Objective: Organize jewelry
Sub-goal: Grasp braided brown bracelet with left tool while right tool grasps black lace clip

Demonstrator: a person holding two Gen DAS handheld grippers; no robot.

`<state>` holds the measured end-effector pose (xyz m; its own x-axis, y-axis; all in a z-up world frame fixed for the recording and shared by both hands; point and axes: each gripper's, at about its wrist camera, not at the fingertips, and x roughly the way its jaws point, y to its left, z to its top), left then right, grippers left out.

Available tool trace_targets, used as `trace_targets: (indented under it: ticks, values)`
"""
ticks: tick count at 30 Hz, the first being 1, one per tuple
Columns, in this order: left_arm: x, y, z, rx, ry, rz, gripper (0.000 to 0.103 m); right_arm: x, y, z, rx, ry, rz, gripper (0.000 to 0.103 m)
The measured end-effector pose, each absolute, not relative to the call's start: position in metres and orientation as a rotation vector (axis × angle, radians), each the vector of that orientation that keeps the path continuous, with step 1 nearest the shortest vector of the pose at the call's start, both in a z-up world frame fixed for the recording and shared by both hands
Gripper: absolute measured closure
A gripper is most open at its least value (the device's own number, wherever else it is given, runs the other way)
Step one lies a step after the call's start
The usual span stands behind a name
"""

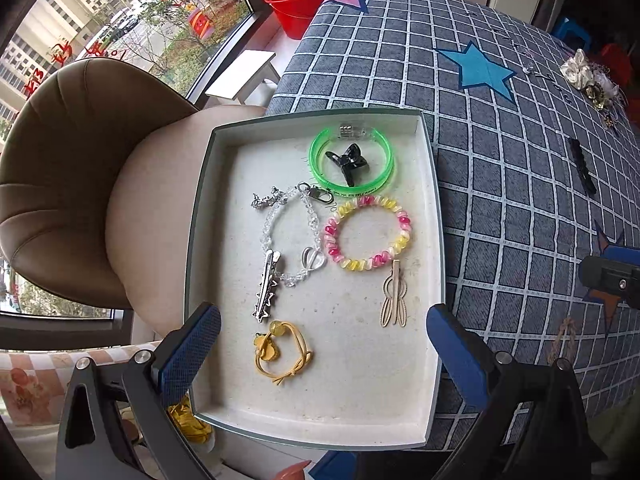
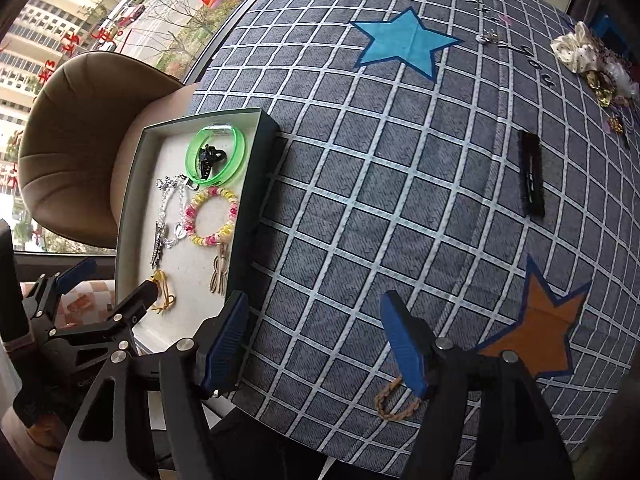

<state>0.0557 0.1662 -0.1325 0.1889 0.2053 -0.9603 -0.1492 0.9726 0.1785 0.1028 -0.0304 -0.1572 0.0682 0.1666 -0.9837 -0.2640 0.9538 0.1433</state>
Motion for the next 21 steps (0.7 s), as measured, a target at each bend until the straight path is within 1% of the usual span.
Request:
trace_targets:
  ticks: [5, 11, 21]
  values:
    - [0.07, 0.126, -0.133, 0.06, 1.386, 0.163, 0.0, 0.098, -0.096, -0.156, -0.008, 1.478, 0.203, 0.031]
    - [0.074, 0.063, -0.146, 0.104, 1.441, 0.029, 0.0, 0.105, -0.159, -0.161, 0.04, 1.49, 0.107, 0.031]
    - [0.056, -0.002, -0.175, 0.095, 1.51, 0.05, 0.0, 0.143, -0.19, -0.163, -0.009, 1.505, 0.175, 0.031]
